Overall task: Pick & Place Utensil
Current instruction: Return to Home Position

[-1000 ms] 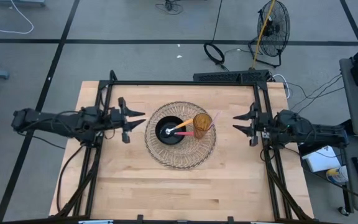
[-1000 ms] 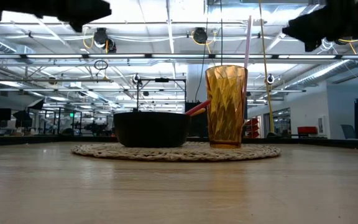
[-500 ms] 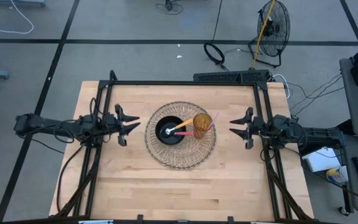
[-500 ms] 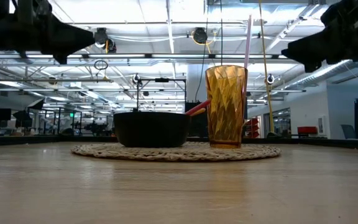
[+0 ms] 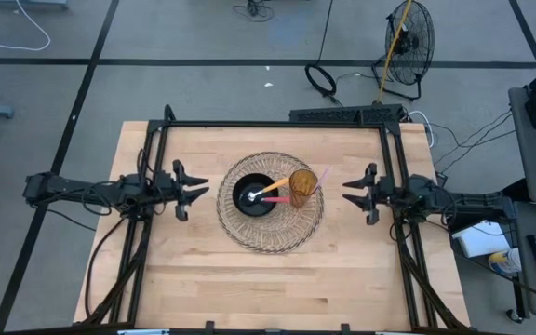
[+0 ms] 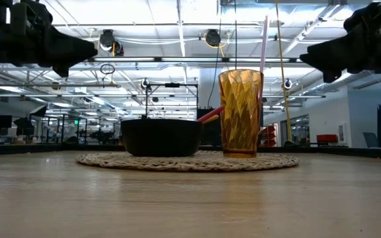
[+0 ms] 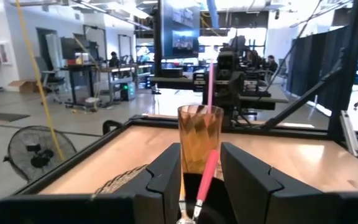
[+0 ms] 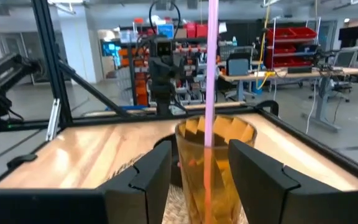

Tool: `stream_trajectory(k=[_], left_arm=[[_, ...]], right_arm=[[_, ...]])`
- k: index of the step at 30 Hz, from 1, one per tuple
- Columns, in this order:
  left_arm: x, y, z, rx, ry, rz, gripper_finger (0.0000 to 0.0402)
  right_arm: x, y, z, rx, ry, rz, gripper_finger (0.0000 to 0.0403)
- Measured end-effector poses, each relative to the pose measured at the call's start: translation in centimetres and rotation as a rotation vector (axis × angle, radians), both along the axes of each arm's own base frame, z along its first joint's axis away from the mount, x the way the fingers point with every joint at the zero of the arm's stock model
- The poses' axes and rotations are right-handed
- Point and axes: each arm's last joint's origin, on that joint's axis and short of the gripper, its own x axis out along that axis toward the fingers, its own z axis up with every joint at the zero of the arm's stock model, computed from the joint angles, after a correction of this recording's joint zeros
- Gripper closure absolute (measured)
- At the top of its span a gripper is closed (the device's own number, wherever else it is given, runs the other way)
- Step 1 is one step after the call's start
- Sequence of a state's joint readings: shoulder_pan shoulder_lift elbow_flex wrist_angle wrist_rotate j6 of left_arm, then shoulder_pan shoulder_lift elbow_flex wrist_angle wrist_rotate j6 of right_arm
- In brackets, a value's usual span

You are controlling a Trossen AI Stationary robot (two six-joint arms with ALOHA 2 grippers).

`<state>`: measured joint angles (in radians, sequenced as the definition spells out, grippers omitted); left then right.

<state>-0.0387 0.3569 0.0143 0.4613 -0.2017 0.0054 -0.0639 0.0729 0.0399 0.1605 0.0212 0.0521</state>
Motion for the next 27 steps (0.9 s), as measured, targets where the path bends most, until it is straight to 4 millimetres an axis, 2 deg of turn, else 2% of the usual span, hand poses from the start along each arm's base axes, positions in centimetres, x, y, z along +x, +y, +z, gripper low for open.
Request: stream_trajectory(k=[6, 16, 27], left_arm=[[-0.2, 0.0, 0.5, 0.058, -0.047, 0.001, 0.0282], [-1.6, 0.0, 1.2, 0.077, -0.114, 0.019, 0.0282], [-2.3, -0.1, 0.4, 0.039, -0.054, -0.006, 0.0282]], right_arm=[[-0.2, 0.2, 0.2, -0.010, -0.023, 0.049, 0.0248], [-0.5, 0.3, 0.4, -0.021, -0.056, 0.077, 0.0248], [-0.5, 0.3, 0.5, -0.022, -0.063, 0.077, 0.0248]])
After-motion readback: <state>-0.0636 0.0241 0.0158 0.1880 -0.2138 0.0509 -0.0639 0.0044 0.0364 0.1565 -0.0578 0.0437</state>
